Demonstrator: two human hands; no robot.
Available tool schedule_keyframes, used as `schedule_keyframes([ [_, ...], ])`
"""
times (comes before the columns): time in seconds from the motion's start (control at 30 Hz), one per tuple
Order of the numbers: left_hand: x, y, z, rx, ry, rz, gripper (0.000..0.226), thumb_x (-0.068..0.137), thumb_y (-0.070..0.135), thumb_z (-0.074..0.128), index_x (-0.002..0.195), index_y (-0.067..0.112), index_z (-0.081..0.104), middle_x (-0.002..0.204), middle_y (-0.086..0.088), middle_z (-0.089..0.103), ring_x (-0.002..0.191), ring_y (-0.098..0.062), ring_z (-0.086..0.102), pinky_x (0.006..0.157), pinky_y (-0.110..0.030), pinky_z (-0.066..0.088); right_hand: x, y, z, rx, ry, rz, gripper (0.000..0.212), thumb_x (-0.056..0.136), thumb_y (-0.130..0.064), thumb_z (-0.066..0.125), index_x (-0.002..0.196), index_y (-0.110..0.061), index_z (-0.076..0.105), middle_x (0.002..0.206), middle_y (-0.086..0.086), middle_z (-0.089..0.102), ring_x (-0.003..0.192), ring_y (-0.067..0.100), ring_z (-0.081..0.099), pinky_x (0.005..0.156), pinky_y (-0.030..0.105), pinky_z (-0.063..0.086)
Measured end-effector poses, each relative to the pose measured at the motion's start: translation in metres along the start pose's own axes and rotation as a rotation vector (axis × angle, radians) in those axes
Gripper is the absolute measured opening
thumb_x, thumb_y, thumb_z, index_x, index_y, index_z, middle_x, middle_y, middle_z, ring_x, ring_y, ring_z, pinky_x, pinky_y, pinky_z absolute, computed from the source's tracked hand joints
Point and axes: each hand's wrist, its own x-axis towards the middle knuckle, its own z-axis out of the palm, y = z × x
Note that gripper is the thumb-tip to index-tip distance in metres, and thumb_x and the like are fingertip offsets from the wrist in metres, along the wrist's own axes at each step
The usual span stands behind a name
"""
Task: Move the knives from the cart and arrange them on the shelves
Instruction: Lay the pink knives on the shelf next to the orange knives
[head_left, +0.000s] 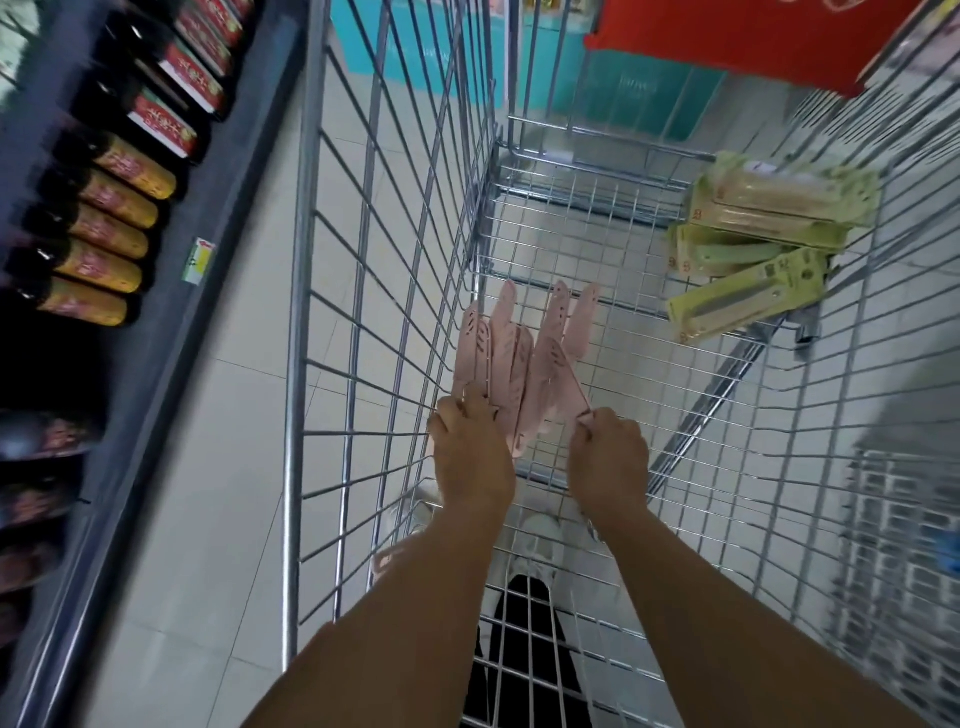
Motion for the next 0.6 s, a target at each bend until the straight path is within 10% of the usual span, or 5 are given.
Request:
schedule_keyframes([
  [0.6,-0.002,0.001,0.010,-0.330,-0.115,-0.177,0.025,0.097,0.030,0.048,0.105,0.007,0.050,0.104,-0.013,0.056,0.092,-0.029,0.056,0.085,-0.046,0.049,-0.009,0.003,-0.007,0.077,-0.151,-0.024,0.022,0.102,-0.029,0.032,0.114,-0.014,0.044,0.079,0.000,0.052,0.066,0.018,0.047,0.057,0.028,0.029],
])
